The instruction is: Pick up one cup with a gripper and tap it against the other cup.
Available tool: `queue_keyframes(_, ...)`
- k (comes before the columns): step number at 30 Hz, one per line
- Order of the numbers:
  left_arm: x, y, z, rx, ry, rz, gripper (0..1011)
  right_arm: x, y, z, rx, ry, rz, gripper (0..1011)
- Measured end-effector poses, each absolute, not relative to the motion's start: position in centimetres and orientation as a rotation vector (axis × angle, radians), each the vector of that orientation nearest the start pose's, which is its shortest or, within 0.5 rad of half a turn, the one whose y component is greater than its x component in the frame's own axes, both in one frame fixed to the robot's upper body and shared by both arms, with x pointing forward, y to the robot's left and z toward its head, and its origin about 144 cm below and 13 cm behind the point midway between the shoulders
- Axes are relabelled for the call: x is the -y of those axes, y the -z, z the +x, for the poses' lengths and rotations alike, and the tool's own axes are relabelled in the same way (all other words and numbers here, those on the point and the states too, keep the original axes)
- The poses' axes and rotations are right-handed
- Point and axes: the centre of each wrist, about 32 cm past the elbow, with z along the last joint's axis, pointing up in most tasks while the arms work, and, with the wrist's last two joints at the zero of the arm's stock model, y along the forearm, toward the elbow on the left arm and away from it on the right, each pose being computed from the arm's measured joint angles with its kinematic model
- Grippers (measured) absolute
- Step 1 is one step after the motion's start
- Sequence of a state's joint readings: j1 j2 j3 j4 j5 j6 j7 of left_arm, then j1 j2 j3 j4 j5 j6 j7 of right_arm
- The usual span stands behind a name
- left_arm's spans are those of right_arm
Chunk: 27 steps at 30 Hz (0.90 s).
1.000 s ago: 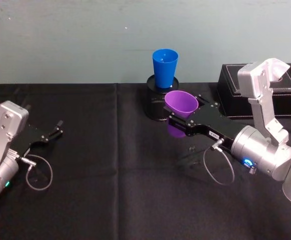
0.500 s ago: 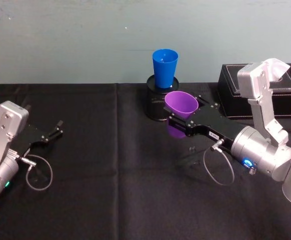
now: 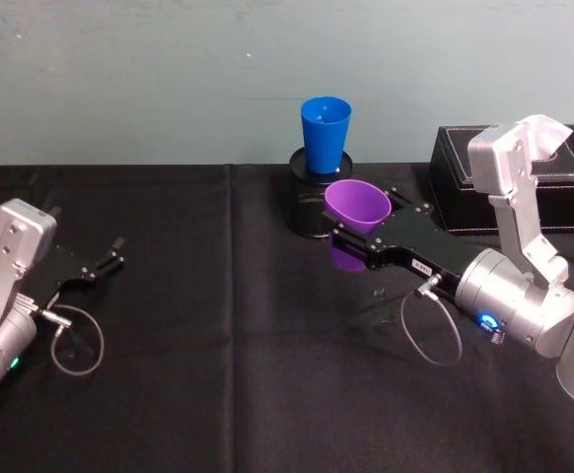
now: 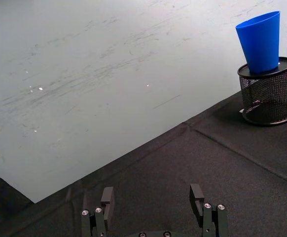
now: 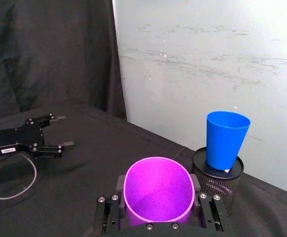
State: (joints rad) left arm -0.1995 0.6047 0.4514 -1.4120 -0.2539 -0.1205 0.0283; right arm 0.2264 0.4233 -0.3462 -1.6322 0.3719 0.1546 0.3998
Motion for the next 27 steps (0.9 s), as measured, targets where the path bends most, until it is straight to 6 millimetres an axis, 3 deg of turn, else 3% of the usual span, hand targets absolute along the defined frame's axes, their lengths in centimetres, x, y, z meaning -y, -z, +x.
queue_keyframes(27,-30.97,-113.98,48.86,0.285,-1.248,0.304,1000,24.06,-121.61,49.98,0.053,0.841,-0.093,724)
